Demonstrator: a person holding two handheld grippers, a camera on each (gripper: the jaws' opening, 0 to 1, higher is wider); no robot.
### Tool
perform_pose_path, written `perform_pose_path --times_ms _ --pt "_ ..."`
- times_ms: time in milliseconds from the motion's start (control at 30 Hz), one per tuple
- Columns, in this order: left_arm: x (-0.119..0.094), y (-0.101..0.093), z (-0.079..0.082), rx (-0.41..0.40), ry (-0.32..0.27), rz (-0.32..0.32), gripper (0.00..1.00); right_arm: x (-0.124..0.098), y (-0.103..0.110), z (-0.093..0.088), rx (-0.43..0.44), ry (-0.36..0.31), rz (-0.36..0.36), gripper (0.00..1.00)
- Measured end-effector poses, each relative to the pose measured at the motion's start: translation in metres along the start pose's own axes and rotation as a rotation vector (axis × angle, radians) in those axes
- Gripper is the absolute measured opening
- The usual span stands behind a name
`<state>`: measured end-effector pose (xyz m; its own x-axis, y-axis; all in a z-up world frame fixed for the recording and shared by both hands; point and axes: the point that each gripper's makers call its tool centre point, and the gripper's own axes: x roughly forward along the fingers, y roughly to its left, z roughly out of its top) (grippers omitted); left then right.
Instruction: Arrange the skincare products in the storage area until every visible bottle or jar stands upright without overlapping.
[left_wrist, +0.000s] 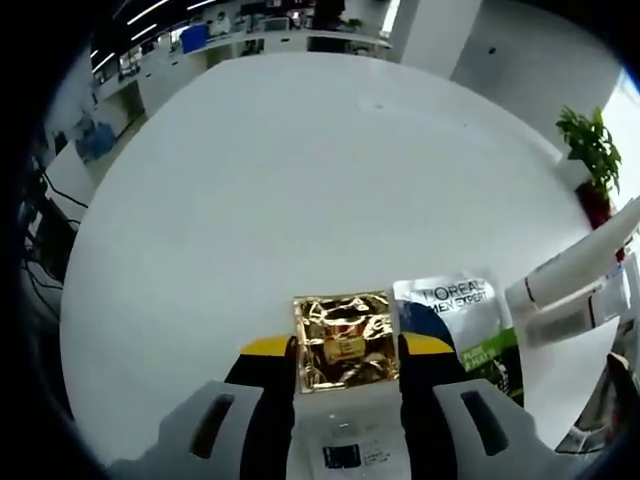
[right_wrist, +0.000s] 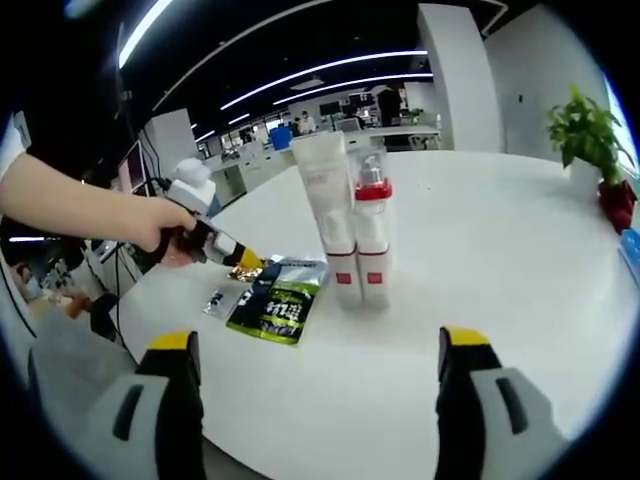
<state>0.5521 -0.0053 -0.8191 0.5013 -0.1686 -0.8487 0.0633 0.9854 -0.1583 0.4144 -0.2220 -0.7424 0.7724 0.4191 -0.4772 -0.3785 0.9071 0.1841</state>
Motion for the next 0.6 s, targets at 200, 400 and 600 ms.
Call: perform_pose_path --times_ms 200,400,600 --pt "-0.0017 0.0004 -0.0011 -0.010 0.007 -0.004 0.39 -0.0001 0.0001 0.0002 -0.002 0.000 -0.001 0.99" --pt "-0.0040 -0.0014 -0.0039 -0.017 0.018 -0.017 0.43 -0.0001 0.0001 0.0000 -0.005 0.002 -0.001 0.99" --pt "-0.0093 -0.0030 -0.0049 -0.004 0.013 -0.031 0.46 -0.0003 0.0004 0.0003 -0.009 0.001 0.000 0.99"
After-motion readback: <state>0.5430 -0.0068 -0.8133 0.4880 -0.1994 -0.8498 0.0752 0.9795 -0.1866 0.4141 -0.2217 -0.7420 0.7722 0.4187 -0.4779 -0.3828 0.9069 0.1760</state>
